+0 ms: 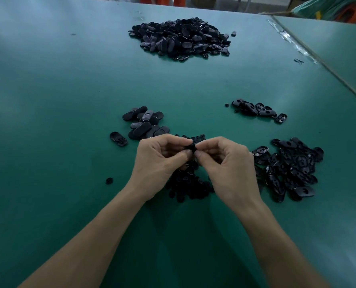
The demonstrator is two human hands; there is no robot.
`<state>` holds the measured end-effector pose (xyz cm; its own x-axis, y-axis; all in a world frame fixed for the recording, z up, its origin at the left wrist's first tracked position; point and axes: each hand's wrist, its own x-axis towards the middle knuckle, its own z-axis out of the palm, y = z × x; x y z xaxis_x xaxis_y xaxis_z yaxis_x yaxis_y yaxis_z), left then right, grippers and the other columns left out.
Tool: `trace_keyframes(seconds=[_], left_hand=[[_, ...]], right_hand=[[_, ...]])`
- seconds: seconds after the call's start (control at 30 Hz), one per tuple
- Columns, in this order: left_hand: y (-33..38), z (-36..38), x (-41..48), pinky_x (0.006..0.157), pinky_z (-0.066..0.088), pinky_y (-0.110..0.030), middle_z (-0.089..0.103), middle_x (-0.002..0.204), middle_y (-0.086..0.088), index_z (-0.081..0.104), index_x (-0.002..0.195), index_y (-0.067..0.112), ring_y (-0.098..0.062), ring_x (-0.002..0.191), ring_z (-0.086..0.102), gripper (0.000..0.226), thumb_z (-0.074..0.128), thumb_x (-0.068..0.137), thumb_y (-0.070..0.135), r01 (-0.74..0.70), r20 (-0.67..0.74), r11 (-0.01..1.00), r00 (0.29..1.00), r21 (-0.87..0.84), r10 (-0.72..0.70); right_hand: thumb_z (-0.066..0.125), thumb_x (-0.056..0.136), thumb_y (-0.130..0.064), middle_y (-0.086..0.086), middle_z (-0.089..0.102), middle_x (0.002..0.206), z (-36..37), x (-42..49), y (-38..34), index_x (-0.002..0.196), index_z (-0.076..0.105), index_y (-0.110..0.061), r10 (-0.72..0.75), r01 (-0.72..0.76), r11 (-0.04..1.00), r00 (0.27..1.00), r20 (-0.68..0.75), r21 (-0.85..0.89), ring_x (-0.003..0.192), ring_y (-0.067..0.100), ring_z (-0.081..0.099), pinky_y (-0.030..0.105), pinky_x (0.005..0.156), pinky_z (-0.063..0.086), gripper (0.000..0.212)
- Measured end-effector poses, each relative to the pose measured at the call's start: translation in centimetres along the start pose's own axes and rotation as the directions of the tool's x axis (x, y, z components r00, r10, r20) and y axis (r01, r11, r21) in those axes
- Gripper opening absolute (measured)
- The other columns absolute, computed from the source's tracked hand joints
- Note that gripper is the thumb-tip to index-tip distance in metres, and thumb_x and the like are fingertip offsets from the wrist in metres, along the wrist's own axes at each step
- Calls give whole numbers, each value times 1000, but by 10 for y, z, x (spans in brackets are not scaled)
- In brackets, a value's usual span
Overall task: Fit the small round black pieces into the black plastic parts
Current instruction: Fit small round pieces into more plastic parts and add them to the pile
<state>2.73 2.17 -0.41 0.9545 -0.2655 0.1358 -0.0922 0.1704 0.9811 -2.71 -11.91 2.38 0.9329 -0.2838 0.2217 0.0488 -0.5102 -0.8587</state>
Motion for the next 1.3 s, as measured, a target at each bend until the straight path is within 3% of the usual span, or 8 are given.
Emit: trace_keyframes(seconds=[0.27, 0.43, 0.63, 0.87, 0.93, 1.07, 1.17, 1.3], left_hand=[[-1, -1, 1, 61, 55, -20, 77, 79, -4, 74, 87, 13, -12, 68, 69, 28, 71, 82, -14, -6, 33, 999, 999, 37, 5], [-2, -2, 2, 62, 54, -19, 75, 78, 3, 70, 92, 10, -7, 69, 68, 21, 67, 87, -11, -15, 40, 999, 999, 33, 14], [-4, -4, 2, 65, 53, -17, 76, 83, 3, 68, 97, 8, -7, 74, 69, 17, 69, 88, -6, -14, 39, 1000, 999, -7, 14], [-4, -4, 2, 59, 52, -17, 74, 78, 3, 69, 95, 12, -5, 68, 65, 20, 69, 88, -7, 13, 51, 1000, 999, -2, -12], [-4, -5, 2, 58, 52, -16, 74, 78, 4, 69, 95, 12, -4, 68, 65, 21, 69, 87, -7, 20, 53, 1000, 998, -14, -19], [-3, -6, 1, 59, 52, -17, 72, 74, 3, 69, 96, 10, -5, 67, 65, 19, 72, 84, -4, 35, 65, 999, 997, -16, -34], [-1, -6, 1, 62, 55, -18, 71, 73, 1, 72, 95, 9, -9, 67, 67, 19, 77, 76, 9, 51, 67, 998, 997, -29, -49], [-1, -4, 1, 66, 57, -20, 73, 74, -2, 73, 94, 8, -12, 69, 70, 25, 78, 70, 14, 65, 64, 998, 996, -3, -64]], right_hand=[[76, 84, -6, -20, 72, 78, 5, -1, 0, 87, 78, -22, -35, 34, 998, 999, -32, -47, 73, -6, 68, 9, 70, 51, 17], [74, 86, -4, -9, 74, 86, 16, -8, -2, 97, 80, -15, -113, 103, 991, 986, -119, -87, 83, -3, 67, 1, 75, 44, 16], [70, 89, -3, -2, 73, 93, 23, -10, -1, 105, 77, -11, -155, 139, 984, 976, -156, -110, 89, 0, 65, 2, 81, 44, 20], [75, 86, -10, -10, 67, 94, 6, -3, 5, 99, 77, -29, -70, 70, 998, 995, -75, -9, 84, 1, 64, 6, 71, 44, 23], [75, 86, -12, -11, 71, 93, -1, 3, 5, 101, 74, -34, 4, -4, 999, 1000, 13, 48, 83, 1, 68, 10, 73, 48, 27], [73, 87, -9, -9, 77, 84, -13, 13, 6, 96, 76, -26, 74, -109, 982, 973, 217, 157, 78, 5, 72, 18, 73, 54, 19], [75, 85, -8, -3, 76, 79, -20, 18, 7, 94, 76, -17, 82, -126, 980, 961, 262, 154, 71, 12, 73, 22, 71, 56, 12], [76, 83, -8, -3, 75, 75, -22, 19, 6, 88, 76, -19, 89, -119, 988, 960, 265, 96, 69, 9, 72, 25, 71, 57, 12]])
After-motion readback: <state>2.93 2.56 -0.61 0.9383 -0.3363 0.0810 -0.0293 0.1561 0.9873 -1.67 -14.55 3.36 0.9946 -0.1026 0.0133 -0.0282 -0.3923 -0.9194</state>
